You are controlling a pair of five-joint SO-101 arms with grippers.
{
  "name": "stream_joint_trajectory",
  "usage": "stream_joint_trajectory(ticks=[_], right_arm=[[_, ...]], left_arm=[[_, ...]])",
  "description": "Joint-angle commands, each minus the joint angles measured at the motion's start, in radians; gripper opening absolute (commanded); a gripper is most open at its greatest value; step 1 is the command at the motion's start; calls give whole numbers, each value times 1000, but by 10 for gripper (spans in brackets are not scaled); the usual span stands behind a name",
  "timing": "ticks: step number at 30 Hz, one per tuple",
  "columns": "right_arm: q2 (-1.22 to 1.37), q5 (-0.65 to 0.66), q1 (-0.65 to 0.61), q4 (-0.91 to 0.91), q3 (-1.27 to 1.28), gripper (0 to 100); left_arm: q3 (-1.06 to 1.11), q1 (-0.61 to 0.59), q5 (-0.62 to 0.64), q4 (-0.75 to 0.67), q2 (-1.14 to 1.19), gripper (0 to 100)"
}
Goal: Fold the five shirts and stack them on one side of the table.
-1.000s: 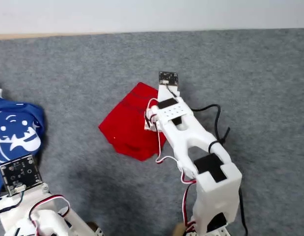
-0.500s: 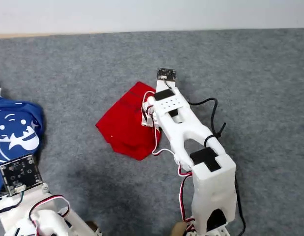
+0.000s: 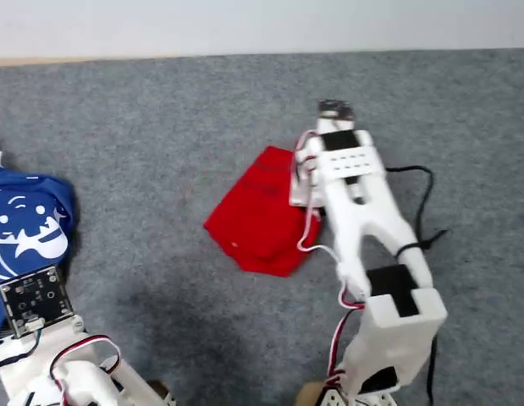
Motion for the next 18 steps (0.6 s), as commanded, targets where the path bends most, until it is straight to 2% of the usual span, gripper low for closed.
stream_joint_trajectory(ticks=[1,11,18], right_arm=[[-73,92,108,27,-48,9],[-68,353,410,24,-46,9],[27,548,684,15,-52,9]], left_arm=[[-2,0,-8,-18,-3,5],[-2,-2,-11,-18,-3,5],[-2,-2,-20,-17,-3,5]])
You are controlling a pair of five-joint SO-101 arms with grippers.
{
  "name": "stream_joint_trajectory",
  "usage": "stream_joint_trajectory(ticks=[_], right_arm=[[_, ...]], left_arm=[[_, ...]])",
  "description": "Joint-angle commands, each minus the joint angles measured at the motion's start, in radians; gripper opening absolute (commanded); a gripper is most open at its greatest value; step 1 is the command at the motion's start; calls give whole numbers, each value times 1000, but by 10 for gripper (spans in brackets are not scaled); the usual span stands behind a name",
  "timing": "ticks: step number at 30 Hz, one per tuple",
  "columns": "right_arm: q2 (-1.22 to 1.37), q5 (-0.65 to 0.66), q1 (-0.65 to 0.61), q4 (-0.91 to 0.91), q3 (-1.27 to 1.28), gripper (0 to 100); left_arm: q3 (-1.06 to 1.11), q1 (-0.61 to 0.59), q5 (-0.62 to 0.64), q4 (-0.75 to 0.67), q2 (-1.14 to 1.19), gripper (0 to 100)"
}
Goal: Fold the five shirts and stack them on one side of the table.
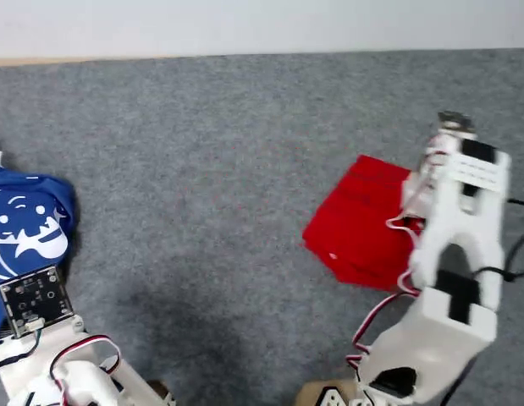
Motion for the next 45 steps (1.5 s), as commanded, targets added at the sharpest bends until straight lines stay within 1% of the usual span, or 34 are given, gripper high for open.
stream_joint_trajectory(ticks=[1,4,9,13,18,23,28,34,40,45], right_arm=[[22,109,153,-7,-54,9],[64,196,262,-58,-54,9],[122,339,400,-170,-54,9],[150,408,475,-263,-54,9],[154,471,536,-341,-55,9],[165,502,584,-403,-109,9],[222,502,615,-400,-262,9],[298,505,621,-397,-414,9],[335,577,615,-406,-436,9],[349,582,615,-423,-439,12]], left_arm=[[-2,-2,-32,-17,-3,5],[-2,-5,-64,-17,-3,5],[-1,-3,-64,-17,-3,5],[5,-3,-63,-17,-3,5],[18,-2,-74,-25,-3,5],[19,-2,-92,-25,-3,5],[19,-2,-92,-25,-3,5],[19,-2,-92,-25,-3,5],[19,-2,-92,-25,-3,5],[19,-2,-92,-25,-3,5]])
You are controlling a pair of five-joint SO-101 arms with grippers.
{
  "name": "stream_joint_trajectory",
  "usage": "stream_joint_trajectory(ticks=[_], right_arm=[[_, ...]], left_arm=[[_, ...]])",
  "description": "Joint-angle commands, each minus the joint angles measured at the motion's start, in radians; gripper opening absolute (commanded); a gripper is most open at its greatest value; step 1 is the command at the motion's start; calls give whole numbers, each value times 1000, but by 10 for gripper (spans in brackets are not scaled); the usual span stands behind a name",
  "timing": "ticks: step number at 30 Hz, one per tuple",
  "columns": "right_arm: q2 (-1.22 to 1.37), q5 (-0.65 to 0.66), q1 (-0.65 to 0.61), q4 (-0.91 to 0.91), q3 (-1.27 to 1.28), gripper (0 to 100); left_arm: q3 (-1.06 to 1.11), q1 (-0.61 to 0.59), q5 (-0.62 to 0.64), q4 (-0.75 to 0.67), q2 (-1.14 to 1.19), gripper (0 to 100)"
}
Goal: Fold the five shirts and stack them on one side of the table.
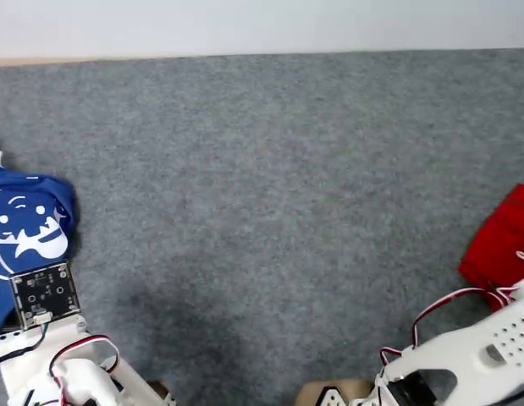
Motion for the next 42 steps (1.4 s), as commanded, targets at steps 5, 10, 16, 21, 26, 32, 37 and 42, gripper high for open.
stream_joint_trajectory(ticks=[5,10,16,21,26,32,37,42], right_arm=[[-31,5,1,-28,-66,129],[-81,5,1,-12,-66,311],[-191,3,-33,122,-66,310],[-305,-87,-82,332,-66,310],[-381,-261,-147,526,-66,292],[-329,-431,-179,656,-60,106],[-234,-474,-179,659,-60,13],[-96,-474,-176,693,-60,14]], left_arm=[[-4,-2,-6,-21,-3,5],[-4,-2,-6,-21,-3,5],[-4,-2,-6,-21,-3,5],[-4,-2,-6,-21,-3,5],[-4,-2,-6,-21,-3,5],[-8,-2,-20,-21,-3,5],[-8,-2,-41,-21,-3,5],[-8,-2,-41,-21,-3,5]])
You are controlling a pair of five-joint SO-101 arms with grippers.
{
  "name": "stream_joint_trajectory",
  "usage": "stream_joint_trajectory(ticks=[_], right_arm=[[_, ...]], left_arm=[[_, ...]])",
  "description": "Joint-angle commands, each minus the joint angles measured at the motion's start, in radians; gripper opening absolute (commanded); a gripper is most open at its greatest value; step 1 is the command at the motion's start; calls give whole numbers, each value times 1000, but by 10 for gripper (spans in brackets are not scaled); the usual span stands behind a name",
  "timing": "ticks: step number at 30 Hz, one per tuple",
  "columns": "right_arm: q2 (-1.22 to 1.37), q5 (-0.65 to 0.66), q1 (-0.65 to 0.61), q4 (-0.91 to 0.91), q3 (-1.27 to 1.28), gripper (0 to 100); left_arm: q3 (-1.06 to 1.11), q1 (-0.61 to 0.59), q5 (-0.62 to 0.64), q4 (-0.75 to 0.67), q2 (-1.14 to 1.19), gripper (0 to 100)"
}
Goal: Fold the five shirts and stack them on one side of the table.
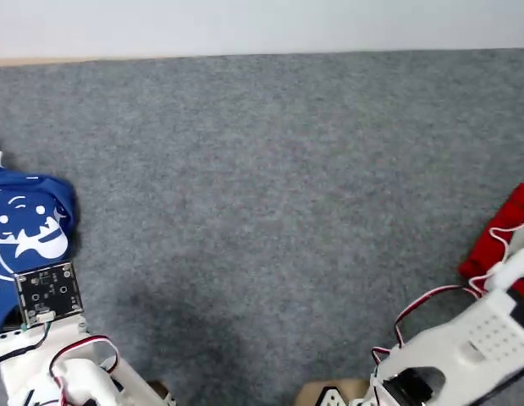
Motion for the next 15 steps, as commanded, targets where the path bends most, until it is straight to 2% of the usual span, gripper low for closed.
stream_joint_trajectory(ticks=[1,6,15], right_arm=[[54,-14,-8,39,-58,14],[88,-11,-5,90,-61,14],[-194,-6,-50,107,-64,14]], left_arm=[[-8,-2,-11,-21,-3,5],[-7,-2,-11,-21,-3,5],[-7,-2,-11,-21,-3,5]])
